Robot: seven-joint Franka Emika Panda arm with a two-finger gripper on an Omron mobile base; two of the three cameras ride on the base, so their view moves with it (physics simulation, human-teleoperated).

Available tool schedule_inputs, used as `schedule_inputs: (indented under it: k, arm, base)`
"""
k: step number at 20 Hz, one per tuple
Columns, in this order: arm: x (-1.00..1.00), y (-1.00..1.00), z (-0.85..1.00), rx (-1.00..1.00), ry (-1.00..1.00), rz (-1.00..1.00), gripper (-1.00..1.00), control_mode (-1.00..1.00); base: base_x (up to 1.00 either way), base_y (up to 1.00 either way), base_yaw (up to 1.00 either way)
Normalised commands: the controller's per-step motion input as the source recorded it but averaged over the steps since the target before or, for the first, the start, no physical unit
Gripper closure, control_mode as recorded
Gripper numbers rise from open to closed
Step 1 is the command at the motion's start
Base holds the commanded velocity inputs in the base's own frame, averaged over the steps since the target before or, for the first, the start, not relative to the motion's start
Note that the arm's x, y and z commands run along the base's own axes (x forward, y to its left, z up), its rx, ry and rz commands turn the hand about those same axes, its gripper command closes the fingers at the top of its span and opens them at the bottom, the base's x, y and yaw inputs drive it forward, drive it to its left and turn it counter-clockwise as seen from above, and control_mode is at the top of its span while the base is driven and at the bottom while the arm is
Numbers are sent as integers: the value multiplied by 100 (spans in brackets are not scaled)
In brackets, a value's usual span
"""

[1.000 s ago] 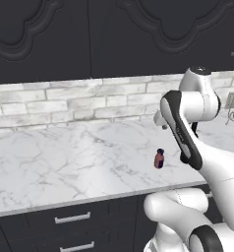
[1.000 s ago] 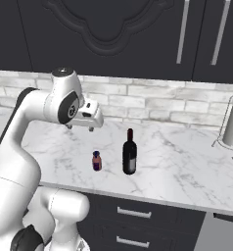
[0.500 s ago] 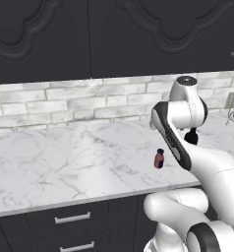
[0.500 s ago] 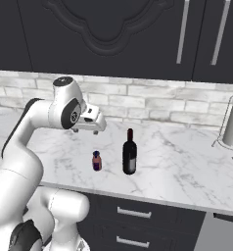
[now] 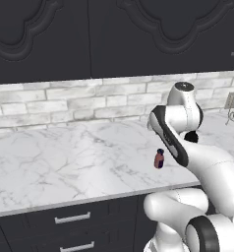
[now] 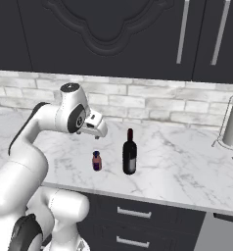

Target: There is a wine glass and glass cup on the dining counter. Place the wine bottle next to the wine glass and the juice bottle next to the glass cup.

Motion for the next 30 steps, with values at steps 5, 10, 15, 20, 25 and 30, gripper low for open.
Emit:
schedule_inputs:
  k: [5,10,15,20,25,30]
  arm:
    - [17,0,-22,1,0,0,-100,-100]
    - [15,0,-24,0,2,0,-100,-100]
    - [5,0,-30,0,5,0,-100,-100]
    - [1,-8,-31,0,8,0,-100,-100]
    - [3,-7,-32,1,3,0,-100,-100]
    - [15,0,-26,0,0,0,-100,-100]
  base:
    - [0,0,0]
    - [0,0,0]
    - [0,0,0]
    - [0,0,0]
    - [0,0,0]
    - [0,0,0]
